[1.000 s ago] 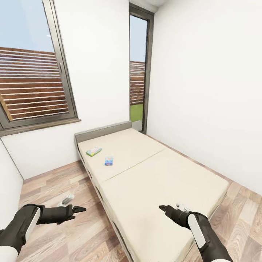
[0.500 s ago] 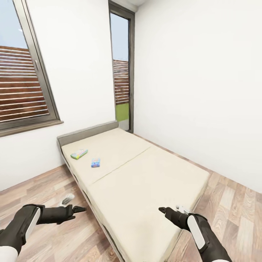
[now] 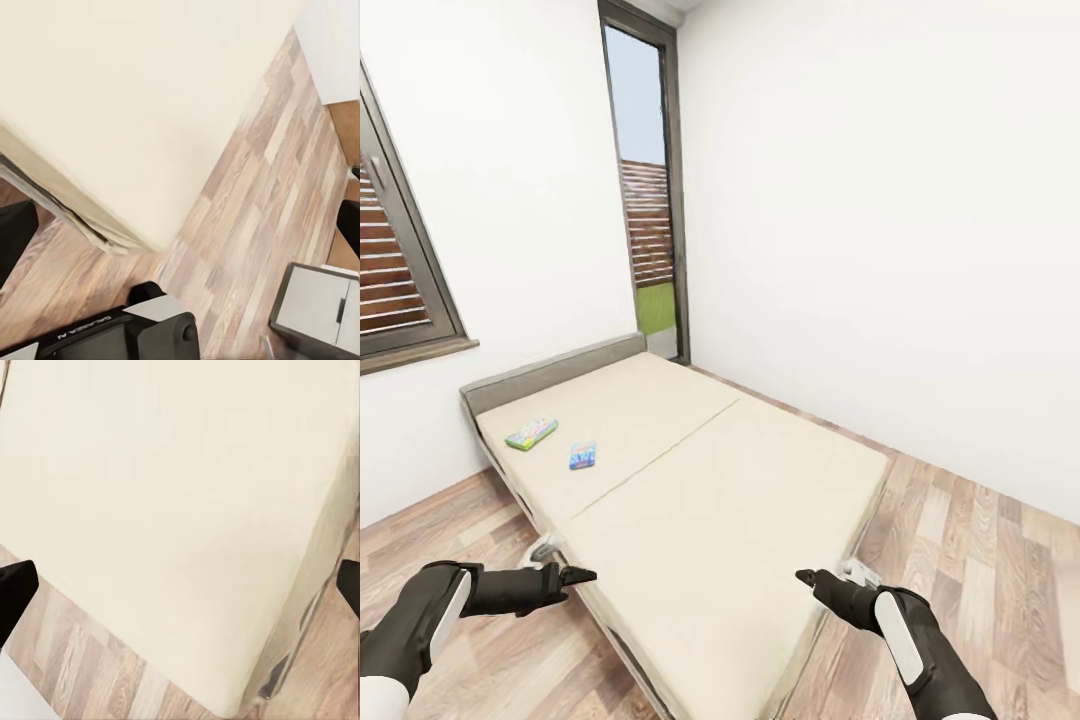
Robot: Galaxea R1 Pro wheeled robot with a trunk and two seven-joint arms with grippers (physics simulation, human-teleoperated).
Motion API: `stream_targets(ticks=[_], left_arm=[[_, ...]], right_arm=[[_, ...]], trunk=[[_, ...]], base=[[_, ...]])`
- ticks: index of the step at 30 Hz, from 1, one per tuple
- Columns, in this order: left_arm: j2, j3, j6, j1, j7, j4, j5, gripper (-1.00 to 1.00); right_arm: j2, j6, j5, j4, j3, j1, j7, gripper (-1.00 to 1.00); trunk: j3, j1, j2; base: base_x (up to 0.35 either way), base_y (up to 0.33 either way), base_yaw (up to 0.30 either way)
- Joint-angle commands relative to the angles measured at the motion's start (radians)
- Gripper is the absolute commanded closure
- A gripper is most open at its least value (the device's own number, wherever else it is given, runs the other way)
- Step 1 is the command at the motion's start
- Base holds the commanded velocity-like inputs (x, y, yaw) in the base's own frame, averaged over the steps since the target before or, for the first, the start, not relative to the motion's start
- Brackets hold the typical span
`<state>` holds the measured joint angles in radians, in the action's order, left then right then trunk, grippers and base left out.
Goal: Put all the toys in the child's room - the three board games (two on the bed and one on the table), the two jigsaw puzzles on the table, and the tennis ball on the table - inside the toy box on the table in the child's room.
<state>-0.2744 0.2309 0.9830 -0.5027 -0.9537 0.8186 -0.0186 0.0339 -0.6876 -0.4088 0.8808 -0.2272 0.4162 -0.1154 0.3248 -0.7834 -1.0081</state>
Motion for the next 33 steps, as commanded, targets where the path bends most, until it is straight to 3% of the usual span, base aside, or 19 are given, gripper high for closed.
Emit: stream_targets(ticks=[1, 33], left_arm=[[0.0, 0.002, 0.008, 0.0, -0.002, 0.001, -0.002, -1.0], [0.0, 0.002, 0.008, 0.0, -0.002, 0.001, -0.001, -1.0]], right_arm=[[0.001, -0.006, 0.004, 0.0, -0.005, 0.001, -0.006, -1.0], [0.001, -0.006, 0.004, 0.0, -0.004, 0.001, -0.006, -1.0]], trunk=[[0.002, 0.0, -0.001], [0.014, 0.0, -0.001]], base=[[0.0, 0.0, -0.267], [0.0, 0.0, -0.267]])
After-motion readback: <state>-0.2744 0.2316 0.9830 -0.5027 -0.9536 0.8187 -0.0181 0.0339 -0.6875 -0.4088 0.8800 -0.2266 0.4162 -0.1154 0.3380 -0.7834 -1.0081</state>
